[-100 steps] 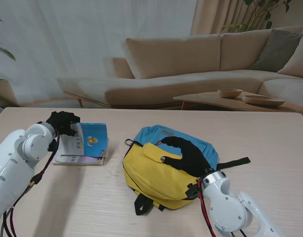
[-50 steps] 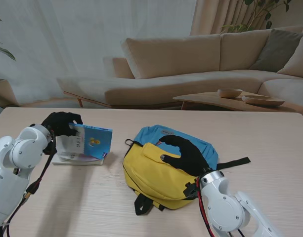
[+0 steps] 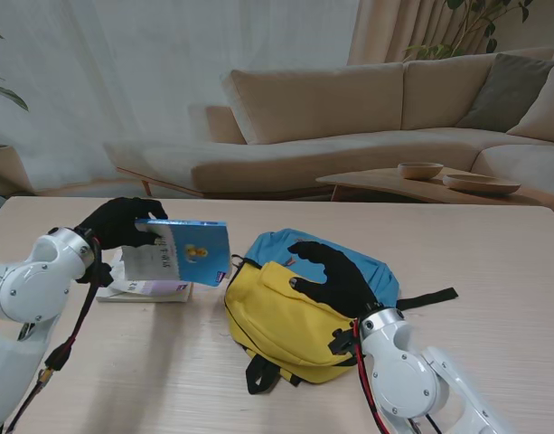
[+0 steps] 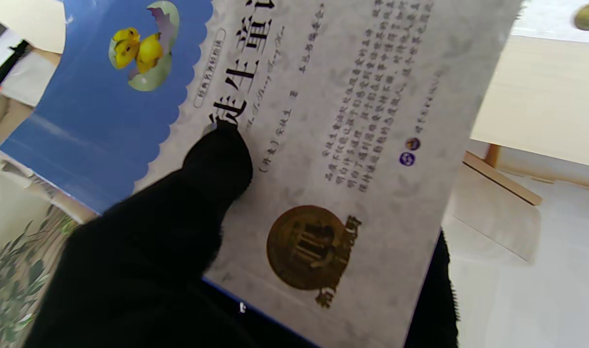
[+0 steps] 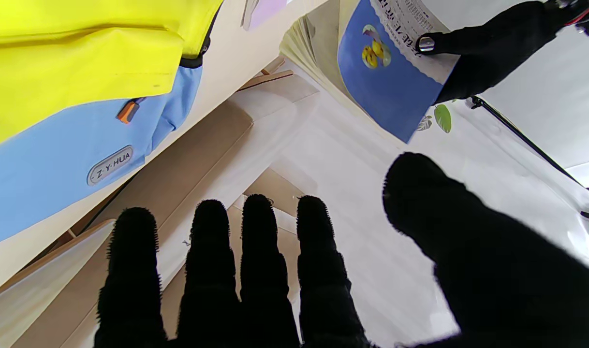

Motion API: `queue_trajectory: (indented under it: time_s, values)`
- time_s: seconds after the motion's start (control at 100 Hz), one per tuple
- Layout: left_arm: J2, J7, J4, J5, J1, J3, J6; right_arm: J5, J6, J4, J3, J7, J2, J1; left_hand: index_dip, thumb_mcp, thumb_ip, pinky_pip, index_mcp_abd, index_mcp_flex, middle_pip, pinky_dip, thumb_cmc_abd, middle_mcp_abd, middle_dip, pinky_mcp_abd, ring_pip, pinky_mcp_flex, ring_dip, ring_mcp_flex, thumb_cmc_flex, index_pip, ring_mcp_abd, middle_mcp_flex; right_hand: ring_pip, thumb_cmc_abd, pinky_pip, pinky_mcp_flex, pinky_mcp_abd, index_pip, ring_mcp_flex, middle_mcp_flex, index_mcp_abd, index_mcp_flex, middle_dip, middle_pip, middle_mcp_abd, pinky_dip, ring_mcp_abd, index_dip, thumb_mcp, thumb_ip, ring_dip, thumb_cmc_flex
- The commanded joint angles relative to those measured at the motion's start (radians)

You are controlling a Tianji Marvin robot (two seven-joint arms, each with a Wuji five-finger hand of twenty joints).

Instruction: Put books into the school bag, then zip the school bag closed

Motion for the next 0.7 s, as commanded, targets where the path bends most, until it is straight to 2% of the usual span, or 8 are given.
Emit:
queue_trajectory:
  time_s: [0.0,0.1,0.24,0.34,0.45,0.69]
  values:
    - [-0.008,-0.039,-0.050,-0.014,0.011,0.002,0.011,0.003,0.001,0.003,-0.010,0.006,-0.015,-0.001,0.116,0.031,0.077,0.064,-0.085,0.065,0.133,0.033,0.144,0.028,0.035,0.049,0.049,-0.005,0.033,0.025,0.069,0.126,0.044,0.053,0.012,-0.027,0.019,-0.011,-0.058,0.012,-0.059,-0.051,-0.026,-0.051,0.012,0.021,-0.049,0.005,-0.037,0.011,0.000,0.024,0.008,0.033]
    - [-0.007,-0.050,-0.085,-0.042,0.021,0.014,0.016,0.009,-0.002,0.010,-0.023,-0.006,-0.019,0.006,0.119,0.027,0.077,0.071,-0.081,0.055,0.138,0.036,0.150,0.025,0.036,0.046,0.054,-0.001,0.036,0.027,0.067,0.124,0.040,0.049,0.015,-0.042,0.019,-0.018,-0.071,0.013,-0.076,-0.088,-0.022,-0.083,0.015,0.028,-0.056,0.007,-0.046,0.012,-0.027,0.011,0.010,0.032]
    - [-0.006,-0.074,-0.132,-0.088,0.031,0.048,0.054,0.021,-0.011,0.014,-0.040,-0.032,-0.026,0.009,0.120,0.023,0.078,0.076,-0.079,0.048,0.141,0.038,0.157,0.025,0.034,0.045,0.056,-0.001,0.038,0.026,0.067,0.122,0.038,0.044,0.022,-0.065,0.019,-0.025,-0.085,0.022,-0.098,-0.132,-0.014,-0.121,0.019,0.045,-0.064,0.009,-0.052,0.017,-0.064,-0.007,0.014,0.034]
    - [-0.008,-0.069,-0.150,-0.098,0.035,0.078,0.068,0.027,-0.014,0.016,-0.055,-0.048,-0.031,0.011,0.120,0.020,0.079,0.080,-0.080,0.048,0.145,0.040,0.156,0.024,0.032,0.044,0.057,0.000,0.038,0.025,0.068,0.124,0.036,0.046,0.029,-0.075,0.025,-0.021,-0.095,0.028,-0.106,-0.152,-0.008,-0.138,0.021,0.057,-0.062,0.013,-0.056,0.021,-0.081,-0.017,0.017,0.034]
    - [-0.004,-0.096,-0.164,-0.131,0.036,0.104,0.077,0.037,-0.012,0.018,-0.073,-0.070,-0.037,0.013,0.120,0.017,0.080,0.079,-0.080,0.046,0.144,0.039,0.156,0.022,0.029,0.042,0.055,-0.002,0.037,0.023,0.071,0.123,0.036,0.039,0.041,-0.082,0.038,-0.018,-0.100,0.035,-0.113,-0.162,-0.001,-0.151,0.025,0.072,-0.061,0.020,-0.057,0.024,-0.093,-0.024,0.024,0.032]
    - [-0.003,-0.109,-0.158,-0.196,0.026,0.162,0.088,0.061,-0.032,0.019,-0.103,-0.102,-0.047,0.008,0.118,0.010,0.082,0.075,-0.075,0.049,0.144,0.037,0.159,0.025,0.024,0.044,0.049,-0.006,0.035,0.019,0.077,0.122,0.039,0.040,0.075,-0.112,0.080,0.028,-0.094,0.058,-0.061,-0.103,-0.002,-0.097,0.029,0.094,-0.051,0.041,-0.043,0.027,-0.068,-0.029,0.038,0.041]
